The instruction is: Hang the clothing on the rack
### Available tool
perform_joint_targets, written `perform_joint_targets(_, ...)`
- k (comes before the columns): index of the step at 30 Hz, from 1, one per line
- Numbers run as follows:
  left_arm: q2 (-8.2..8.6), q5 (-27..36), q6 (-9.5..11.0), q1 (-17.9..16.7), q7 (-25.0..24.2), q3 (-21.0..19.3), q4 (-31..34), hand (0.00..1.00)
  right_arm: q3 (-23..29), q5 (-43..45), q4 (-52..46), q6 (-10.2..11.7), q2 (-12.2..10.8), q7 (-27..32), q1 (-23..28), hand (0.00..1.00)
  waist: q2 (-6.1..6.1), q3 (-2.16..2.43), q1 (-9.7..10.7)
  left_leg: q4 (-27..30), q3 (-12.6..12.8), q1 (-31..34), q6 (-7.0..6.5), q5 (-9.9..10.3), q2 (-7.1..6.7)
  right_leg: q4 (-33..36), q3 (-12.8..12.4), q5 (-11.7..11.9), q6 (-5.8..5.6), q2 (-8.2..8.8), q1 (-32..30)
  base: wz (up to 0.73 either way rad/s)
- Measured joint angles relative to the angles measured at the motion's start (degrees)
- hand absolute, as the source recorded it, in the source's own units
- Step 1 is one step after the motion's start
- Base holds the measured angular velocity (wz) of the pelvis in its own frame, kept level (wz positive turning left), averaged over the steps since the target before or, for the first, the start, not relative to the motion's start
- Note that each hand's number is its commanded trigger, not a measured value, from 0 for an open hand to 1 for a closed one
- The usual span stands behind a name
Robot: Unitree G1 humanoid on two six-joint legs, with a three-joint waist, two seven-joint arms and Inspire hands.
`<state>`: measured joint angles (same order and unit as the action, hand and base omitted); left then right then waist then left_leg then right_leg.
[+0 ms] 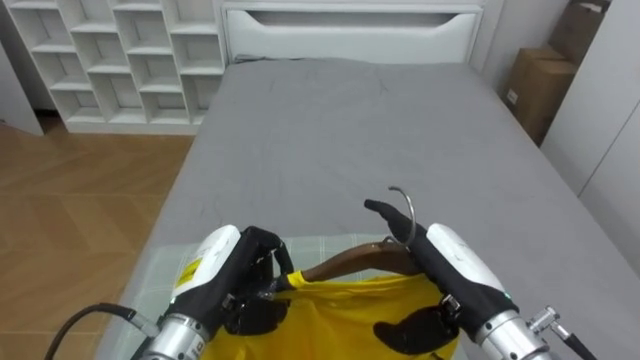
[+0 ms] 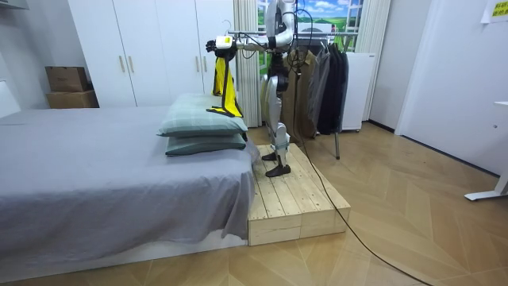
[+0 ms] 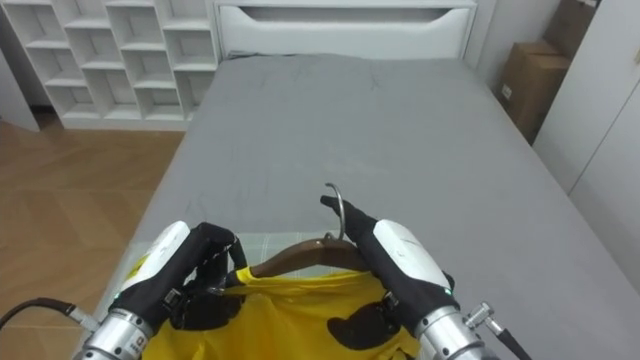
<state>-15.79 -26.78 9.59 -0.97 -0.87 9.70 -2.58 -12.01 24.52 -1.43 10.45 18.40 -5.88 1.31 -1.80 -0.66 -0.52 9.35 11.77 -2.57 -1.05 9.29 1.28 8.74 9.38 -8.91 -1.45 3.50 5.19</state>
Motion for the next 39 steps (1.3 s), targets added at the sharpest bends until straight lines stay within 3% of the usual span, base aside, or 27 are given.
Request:
perform_joint_targets(15,-0.87,-0.35,0.0,-0.12,0.0,0.64,-0.02,1.0,-0.19,0.26,3.28,-0.01,-0.08,-0.5,-0.99,0.03,-0.12,-0.07,-0.81,-0.08,-0.14,0.07,0.0,0.0,-0.06,0.0,0.1,0.0,0.0,0.0,-0.05,0.0)
perform_joint_targets(16,-0.87,-0.34,0.0,-0.12,0.0,0.66,-0.02,1.0,-0.19,0.26,3.39,-0.02,-0.08,-0.5,-0.99,0.51,-0.12,-0.07,-1.0,-0.08,-0.15,0.07,0.0,0.0,-0.06,0.0,0.09,0.0,0.0,0.0,-0.06,0.0)
perform_joint_targets(17,-0.88,-0.34,0.0,-0.12,0.0,0.67,-0.02,1.0,-0.19,0.26,3.42,-0.01,-0.08,-0.5,-0.99,0.85,-0.12,-0.07,-1.17,-0.08,-0.15,0.07,0.0,0.0,-0.06,0.0,0.1,0.0,0.0,0.0,-0.06,0.0)
perform_joint_targets(18,-0.88,-0.34,0.0,-0.12,0.0,0.67,-0.02,1.0,-0.19,0.26,3.42,-0.01,-0.08,-0.5,-0.99,1.0,-0.12,-0.07,-1.25,-0.08,-0.15,0.07,0.0,0.0,-0.06,0.0,0.1,0.0,0.0,0.0,-0.06,0.0)
perform_joint_targets(39,-0.88,-0.34,0.0,-0.12,-0.62,0.76,-0.02,1.0,-0.2,0.33,4.34,-0.02,-0.09,-0.5,-1.11,1.0,-0.28,0.01,-1.4,-0.02,-0.16,0.08,0.0,0.0,-0.08,0.03,0.07,0.0,0.0,0.03,-0.05,0.0)
